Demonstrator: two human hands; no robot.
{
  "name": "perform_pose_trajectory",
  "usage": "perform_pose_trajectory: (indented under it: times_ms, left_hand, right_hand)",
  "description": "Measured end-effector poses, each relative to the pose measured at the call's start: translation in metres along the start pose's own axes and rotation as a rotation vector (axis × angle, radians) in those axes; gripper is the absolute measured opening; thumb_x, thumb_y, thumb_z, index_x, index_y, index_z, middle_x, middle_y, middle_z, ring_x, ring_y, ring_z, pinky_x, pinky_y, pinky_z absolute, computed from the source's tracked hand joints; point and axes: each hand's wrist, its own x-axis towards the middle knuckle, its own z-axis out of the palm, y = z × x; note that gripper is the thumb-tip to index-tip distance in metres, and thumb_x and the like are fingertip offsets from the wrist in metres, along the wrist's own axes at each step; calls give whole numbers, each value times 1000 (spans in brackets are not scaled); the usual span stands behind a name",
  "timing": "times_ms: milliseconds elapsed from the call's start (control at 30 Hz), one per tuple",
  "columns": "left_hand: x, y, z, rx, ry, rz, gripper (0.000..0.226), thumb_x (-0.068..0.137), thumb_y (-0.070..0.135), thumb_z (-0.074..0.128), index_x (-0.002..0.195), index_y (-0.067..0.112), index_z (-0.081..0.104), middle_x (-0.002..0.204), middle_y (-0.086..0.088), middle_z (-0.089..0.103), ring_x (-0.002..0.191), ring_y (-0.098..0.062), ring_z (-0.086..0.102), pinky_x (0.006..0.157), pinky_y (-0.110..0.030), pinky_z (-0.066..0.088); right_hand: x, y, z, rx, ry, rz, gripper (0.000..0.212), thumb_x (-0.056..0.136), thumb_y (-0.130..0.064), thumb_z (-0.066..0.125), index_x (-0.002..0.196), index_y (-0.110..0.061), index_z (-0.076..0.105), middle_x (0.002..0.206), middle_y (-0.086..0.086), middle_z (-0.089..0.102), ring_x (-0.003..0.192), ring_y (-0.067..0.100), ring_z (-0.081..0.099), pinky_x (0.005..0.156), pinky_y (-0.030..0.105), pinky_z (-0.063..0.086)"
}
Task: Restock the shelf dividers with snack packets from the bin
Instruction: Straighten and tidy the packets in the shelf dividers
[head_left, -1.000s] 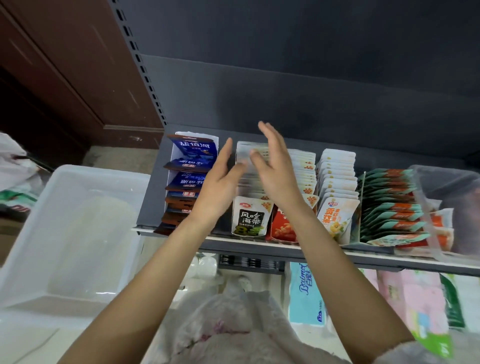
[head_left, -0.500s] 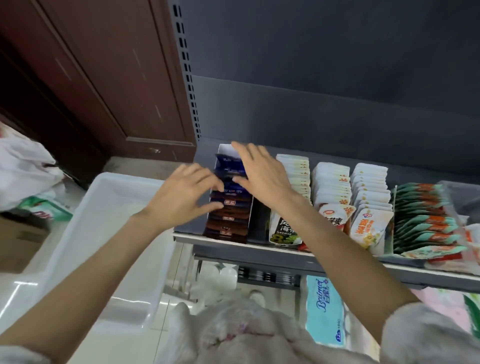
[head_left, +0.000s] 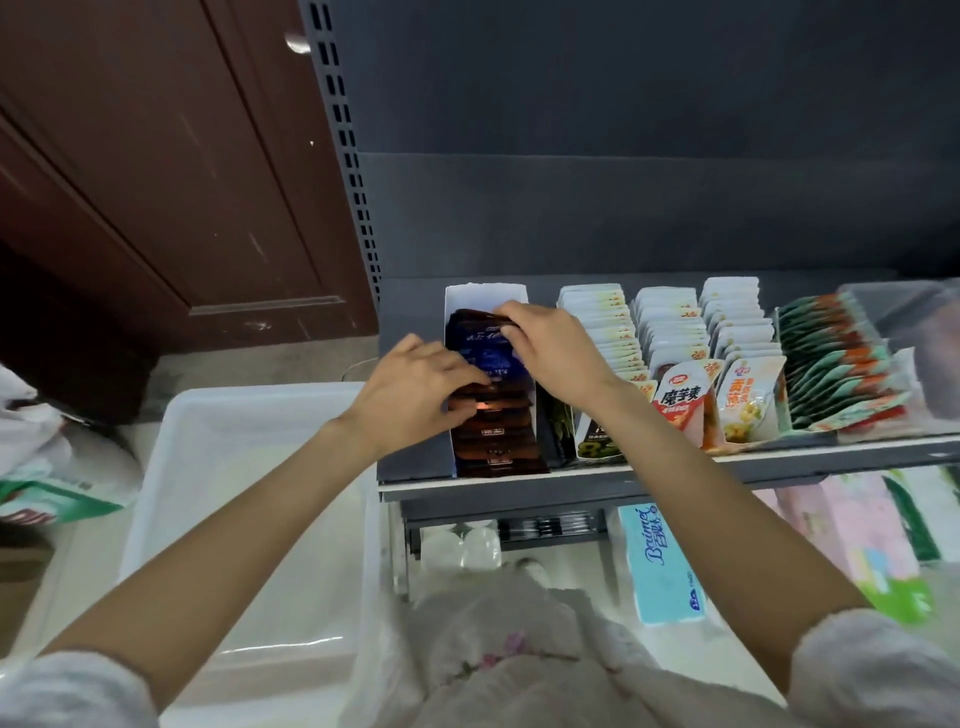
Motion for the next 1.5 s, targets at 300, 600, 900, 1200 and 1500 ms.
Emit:
perform_pose_trajectory:
  times_ms: [300, 600, 900, 1200, 1500]
  left_hand:
    - [22, -8, -2, 11, 182, -101, 17, 80, 21, 56, 81, 19, 73, 62, 2, 68, 51, -21, 63, 48, -24, 46]
    - [-3, 6, -5, -33, 373, 85, 13, 86, 28, 68, 90, 16, 68, 86, 2, 68, 76, -16, 61, 64, -27, 48]
    - [-12, 12, 2, 126, -16, 29, 52, 60, 50, 83, 99, 17, 70, 89, 0, 70, 86, -22, 60, 77, -33, 31]
    - [3, 26, 16, 289, -104, 10, 26, 60, 27, 75, 84, 16, 70, 74, 0, 67, 71, -20, 61, 70, -31, 31]
    - [11, 31, 19, 324, -67, -72, 25, 53, 11, 75, 76, 14, 67, 66, -1, 66, 57, -20, 61, 57, -26, 43]
  right_hand:
    - [-28, -6, 4, 33, -179, 26, 90, 83, -35, 70, 151, -22, 14, 147, 5, 36, 133, 18, 36, 104, 30, 37]
    - [-6, 4, 11, -267, 51, -18, 25, 89, -17, 59, 114, -16, 64, 104, 3, 68, 97, 26, 61, 70, 37, 50]
    - [17, 11, 4, -306, 62, -77, 16, 93, -22, 53, 102, -11, 60, 100, 3, 68, 98, 24, 58, 92, 34, 35]
    - [16, 8, -5, -255, 54, -75, 17, 95, -21, 52, 106, -9, 57, 88, 7, 68, 82, 29, 61, 86, 34, 39]
    - [21, 10, -6, -263, 25, -78, 22, 97, -25, 48, 114, -12, 54, 96, 8, 68, 89, 31, 61, 77, 34, 42]
